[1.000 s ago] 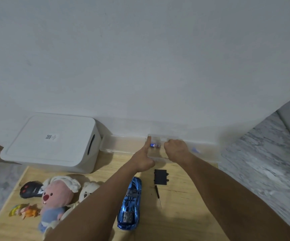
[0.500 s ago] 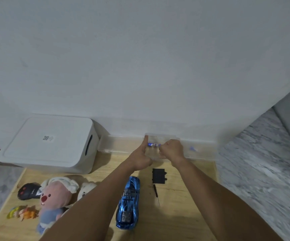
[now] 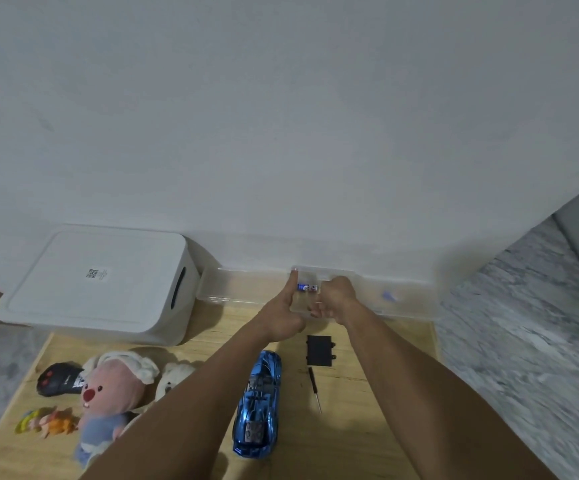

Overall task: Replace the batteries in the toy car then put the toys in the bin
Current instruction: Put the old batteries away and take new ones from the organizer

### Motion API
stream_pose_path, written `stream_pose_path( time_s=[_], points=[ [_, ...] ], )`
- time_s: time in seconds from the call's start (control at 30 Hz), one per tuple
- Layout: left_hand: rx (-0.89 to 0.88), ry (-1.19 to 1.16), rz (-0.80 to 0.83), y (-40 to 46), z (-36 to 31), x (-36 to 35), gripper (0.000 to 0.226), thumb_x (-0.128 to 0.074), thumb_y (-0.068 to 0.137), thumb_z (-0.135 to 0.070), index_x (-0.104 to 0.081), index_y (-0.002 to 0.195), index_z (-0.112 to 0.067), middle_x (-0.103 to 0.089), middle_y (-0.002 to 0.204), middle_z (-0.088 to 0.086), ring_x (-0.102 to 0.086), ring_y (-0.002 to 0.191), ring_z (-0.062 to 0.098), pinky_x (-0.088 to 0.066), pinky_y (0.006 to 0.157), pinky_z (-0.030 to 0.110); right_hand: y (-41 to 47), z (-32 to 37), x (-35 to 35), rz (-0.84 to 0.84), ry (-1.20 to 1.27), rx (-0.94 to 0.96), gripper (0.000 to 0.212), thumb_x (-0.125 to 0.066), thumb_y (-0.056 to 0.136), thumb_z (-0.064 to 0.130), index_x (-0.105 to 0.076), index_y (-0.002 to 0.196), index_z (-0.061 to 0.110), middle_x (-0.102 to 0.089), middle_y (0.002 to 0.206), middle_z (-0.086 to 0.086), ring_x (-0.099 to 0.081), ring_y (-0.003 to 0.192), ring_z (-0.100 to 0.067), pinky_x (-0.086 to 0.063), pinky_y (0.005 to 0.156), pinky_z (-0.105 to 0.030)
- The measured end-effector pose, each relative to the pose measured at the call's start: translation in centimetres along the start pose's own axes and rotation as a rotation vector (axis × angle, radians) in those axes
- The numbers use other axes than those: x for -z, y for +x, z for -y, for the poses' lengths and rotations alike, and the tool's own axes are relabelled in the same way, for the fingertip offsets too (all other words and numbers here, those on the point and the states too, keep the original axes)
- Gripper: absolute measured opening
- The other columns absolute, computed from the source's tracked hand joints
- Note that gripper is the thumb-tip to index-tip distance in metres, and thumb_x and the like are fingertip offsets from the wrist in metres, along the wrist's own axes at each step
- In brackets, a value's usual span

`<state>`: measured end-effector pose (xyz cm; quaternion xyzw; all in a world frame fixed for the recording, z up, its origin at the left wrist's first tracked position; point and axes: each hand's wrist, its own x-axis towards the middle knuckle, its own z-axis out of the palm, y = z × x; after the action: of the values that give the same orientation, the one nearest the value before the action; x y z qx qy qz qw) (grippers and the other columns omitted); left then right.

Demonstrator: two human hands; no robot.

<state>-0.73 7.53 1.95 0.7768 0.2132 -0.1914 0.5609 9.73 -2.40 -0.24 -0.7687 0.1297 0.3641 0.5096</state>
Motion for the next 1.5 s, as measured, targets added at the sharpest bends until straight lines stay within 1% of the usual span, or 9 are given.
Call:
stream_pose_path(
  time_s=[0.1, 0.27, 0.5, 0.57, 0.7, 0.87, 0.97, 1.23, 1.5],
  points=[
    [0.014, 0.001, -0.005, -0.1, -0.1, -0.1, 0.111, -0.054, 0.077, 0.007, 0.014, 0.150, -0.042, -0.032, 0.154, 0.006, -0.040, 0.135, 0.026, -0.043, 0.101, 0.038, 0.4, 0.0, -0.1, -0.002, 0.038, -0.009, 0.013, -0.051, 0.091, -0.008, -0.058, 0.089, 0.003, -0.066, 0.092, -0.018, -0.071, 0.074, -0.036, -0.054, 0.057, -0.031],
    [-0.009, -0.010, 0.010, 0.4, 0.4, 0.1, 0.113, -0.054, 0.074, 0.008, 0.013, 0.150, -0.043, -0.035, 0.153, 0.005, -0.045, 0.111, 0.010, -0.045, 0.099, 0.039, 1.2, 0.2, -0.3, 0.057, 0.090, -0.073, 0.019, -0.048, 0.093, -0.008, -0.058, 0.092, 0.008, -0.066, 0.081, -0.012, -0.062, 0.057, -0.017, -0.040, 0.036, -0.018],
    [-0.012, -0.043, -0.004, 0.4, 0.6, 0.1, 0.111, -0.053, 0.077, 0.011, 0.012, 0.152, -0.038, -0.019, 0.161, 0.006, -0.023, 0.146, 0.022, -0.041, 0.098, 0.030, 1.6, 0.6, -0.2, 0.080, -0.050, -0.110, 0.010, -0.053, 0.094, 0.008, -0.061, 0.089, 0.008, -0.060, 0.071, -0.008, -0.054, 0.050, -0.013, -0.030, 0.032, -0.015],
    [-0.010, -0.046, -0.001, 0.5, 0.6, 0.1, 0.111, -0.053, 0.077, 0.012, 0.012, 0.152, -0.038, -0.018, 0.161, 0.005, -0.022, 0.146, 0.021, -0.039, 0.098, 0.029, 1.5, 0.6, -0.3, 0.049, -0.133, -0.061, 0.011, -0.058, 0.090, 0.010, -0.058, 0.079, 0.009, -0.057, 0.068, -0.007, -0.053, 0.055, -0.016, -0.038, 0.037, -0.022],
    [0.001, -0.059, 0.000, 0.5, 0.7, 0.0, 0.110, -0.052, 0.078, 0.012, 0.013, 0.152, -0.036, -0.020, 0.160, 0.004, -0.020, 0.147, 0.020, -0.036, 0.097, 0.027, 1.3, 0.2, 0.0, -0.020, -0.644, 0.163, 0.023, -0.057, 0.089, 0.026, -0.064, 0.100, 0.007, -0.063, 0.101, -0.010, -0.062, 0.098, -0.028, -0.049, 0.083, -0.035],
    [-0.002, -0.057, 0.005, 0.5, 0.7, 0.0, 0.109, -0.051, 0.079, 0.013, 0.014, 0.152, -0.036, -0.021, 0.160, 0.001, -0.021, 0.147, 0.021, -0.036, 0.096, 0.027, 1.8, -0.6, -0.1, 0.157, -1.088, 0.453, 0.038, -0.032, 0.101, 0.036, -0.061, 0.117, 0.017, -0.064, 0.113, -0.011, -0.059, 0.100, -0.029, -0.043, 0.076, -0.033],
    [-0.010, -0.059, 0.011, 0.4, 0.6, -0.1, 0.107, -0.051, 0.080, 0.015, 0.013, 0.152, -0.033, -0.017, 0.161, 0.005, -0.018, 0.148, 0.021, -0.035, 0.095, 0.026, 2.4, -0.7, -0.6, 0.282, -1.252, 0.486, 0.031, -0.042, 0.101, 0.029, -0.056, 0.127, 0.019, -0.064, 0.119, -0.007, -0.059, 0.102, -0.027, -0.042, 0.075, -0.032],
    [-0.014, -0.064, 0.018, 0.6, 0.9, 0.0, 0.110, -0.051, 0.076, 0.013, 0.012, 0.152, -0.034, -0.017, 0.161, 0.003, -0.020, 0.147, 0.019, -0.037, 0.096, 0.026, 2.3, -0.4, -0.8, 0.336, -1.271, 0.460, 0.026, -0.048, 0.099, 0.021, -0.064, 0.119, 0.013, -0.064, 0.120, -0.007, -0.058, 0.106, -0.026, -0.046, 0.092, -0.036],
    [-0.023, -0.046, 0.041, 0.7, 0.9, 0.1, 0.108, -0.048, 0.078, 0.015, 0.014, 0.152, -0.032, -0.012, 0.162, 0.006, -0.021, 0.147, 0.020, -0.039, 0.090, 0.023, 2.7, -0.5, -0.5, 0.439, -1.197, 0.398, 0.031, -0.043, 0.101, 0.019, -0.063, 0.121, 0.007, -0.063, 0.116, -0.011, -0.053, 0.091, -0.022, -0.038, 0.078, -0.030]
  ],
)
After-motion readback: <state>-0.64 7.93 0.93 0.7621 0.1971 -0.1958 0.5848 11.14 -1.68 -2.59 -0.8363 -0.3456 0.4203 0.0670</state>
